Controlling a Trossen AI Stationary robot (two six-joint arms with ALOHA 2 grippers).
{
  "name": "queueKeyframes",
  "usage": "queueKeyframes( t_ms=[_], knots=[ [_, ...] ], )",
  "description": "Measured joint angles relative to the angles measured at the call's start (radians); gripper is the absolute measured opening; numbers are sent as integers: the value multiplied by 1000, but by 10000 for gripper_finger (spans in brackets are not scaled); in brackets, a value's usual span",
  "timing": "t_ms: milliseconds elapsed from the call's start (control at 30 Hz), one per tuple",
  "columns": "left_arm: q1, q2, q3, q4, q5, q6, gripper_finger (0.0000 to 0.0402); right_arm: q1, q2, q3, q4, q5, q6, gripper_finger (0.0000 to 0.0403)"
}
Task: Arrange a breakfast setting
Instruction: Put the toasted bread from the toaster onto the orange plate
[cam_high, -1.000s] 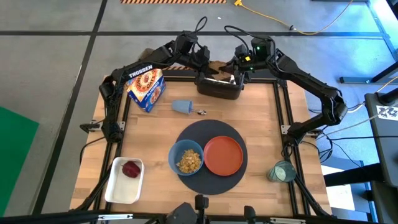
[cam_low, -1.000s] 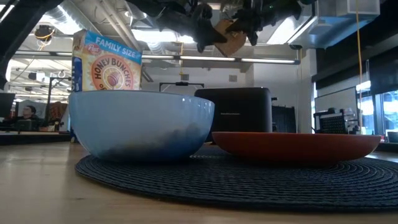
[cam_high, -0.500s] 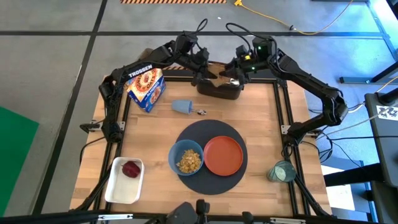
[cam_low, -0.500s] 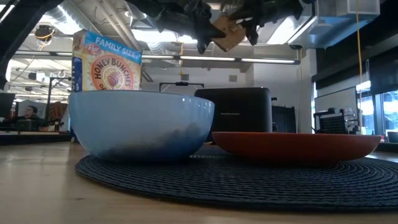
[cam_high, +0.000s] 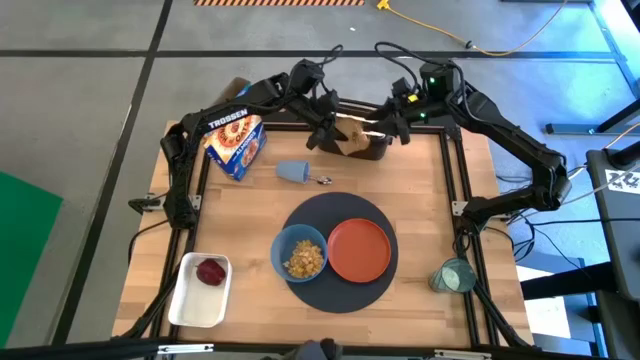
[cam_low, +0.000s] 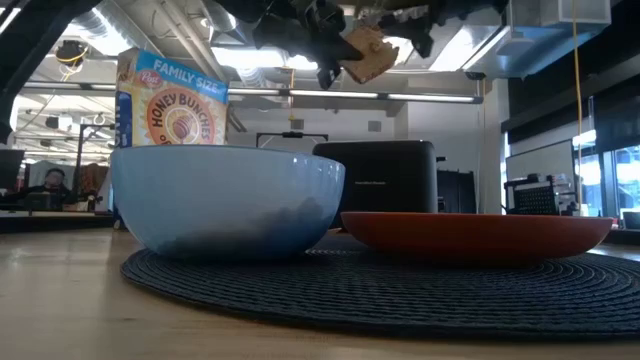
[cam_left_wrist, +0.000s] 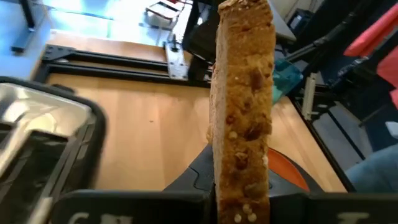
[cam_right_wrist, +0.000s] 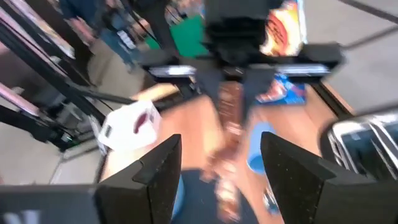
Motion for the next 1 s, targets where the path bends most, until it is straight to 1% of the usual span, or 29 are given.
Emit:
queueKeyframes(
  t_ms=[100, 200, 367, 467, 567, 633, 833, 1000],
  knots=[
    [-26, 0, 0, 0, -9, -8, 17, 25, -8, 0, -88, 37, -23, 208],
    [-46, 0, 0, 1, -12, -27, 17, 69, -1, -1, -108, 52, -21, 212],
    [-67, 0, 0, 1, -18, -69, 17, 126, -5, 0, -125, 44, 21, 252],
    [-74, 0, 0, 0, -2, -107, 17, 155, -5, 0, -152, 68, 44, 272],
    [-87, 0, 0, -18, 2, -112, 17, 166, -16, 0, -179, 142, 94, 276],
    [-102, 0, 0, -44, 10, -106, 17, 164, -34, -1, -172, 197, 114, 271],
    [-166, 4, 0, -97, 21, -74, 17, 164, -139, -1, -150, 363, 167, 250],
    [-237, 4, -48, -75, 23, -59, 18, 163, -203, 0, -161, 454, 226, 241]
  ],
)
